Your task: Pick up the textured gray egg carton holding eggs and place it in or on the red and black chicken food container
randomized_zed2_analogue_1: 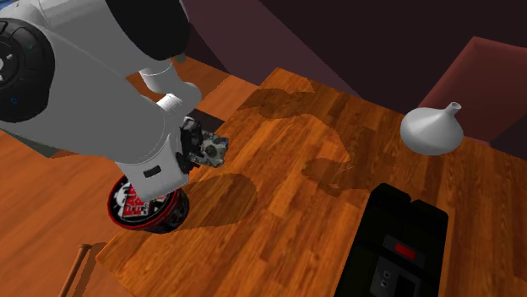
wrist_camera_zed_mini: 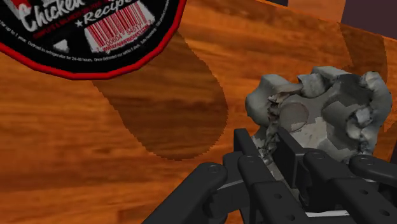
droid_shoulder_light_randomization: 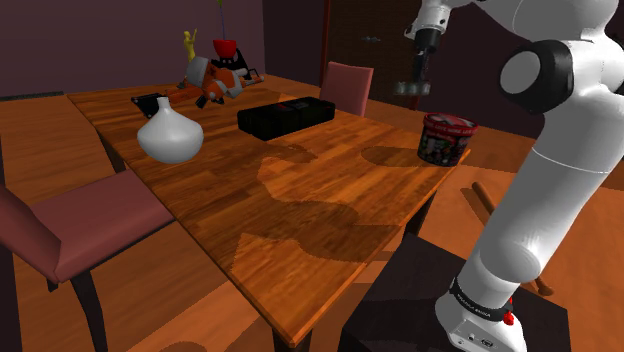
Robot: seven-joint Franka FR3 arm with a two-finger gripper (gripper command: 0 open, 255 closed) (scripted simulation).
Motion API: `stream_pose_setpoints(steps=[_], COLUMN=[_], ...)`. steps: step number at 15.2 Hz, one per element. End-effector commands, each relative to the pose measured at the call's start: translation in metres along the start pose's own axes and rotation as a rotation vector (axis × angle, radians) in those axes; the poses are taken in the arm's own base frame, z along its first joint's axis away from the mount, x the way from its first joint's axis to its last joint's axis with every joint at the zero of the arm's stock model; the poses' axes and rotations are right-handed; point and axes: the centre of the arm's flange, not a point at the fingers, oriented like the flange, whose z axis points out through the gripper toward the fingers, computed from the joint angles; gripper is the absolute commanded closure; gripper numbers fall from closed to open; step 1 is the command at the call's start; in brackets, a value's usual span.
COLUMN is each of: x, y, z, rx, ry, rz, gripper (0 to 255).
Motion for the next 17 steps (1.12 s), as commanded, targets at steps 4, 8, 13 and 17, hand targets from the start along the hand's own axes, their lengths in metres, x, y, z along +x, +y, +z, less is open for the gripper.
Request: stream_pose_setpoints(steps=[4,8,13,17], x=[-0.048,-0.088,-0.134,-0.133], y=[0.039,0.072,0.109,0.116], z=[-0.014,-0.026,-0.039,-0.019], rx=[0.0,0.0,0.0,0.0], ry=[-0.001,-0.001,-0.001,-0.001], rz=[-0.002,-0.002,-0.002,-0.002], gripper=[255,255,255,255])
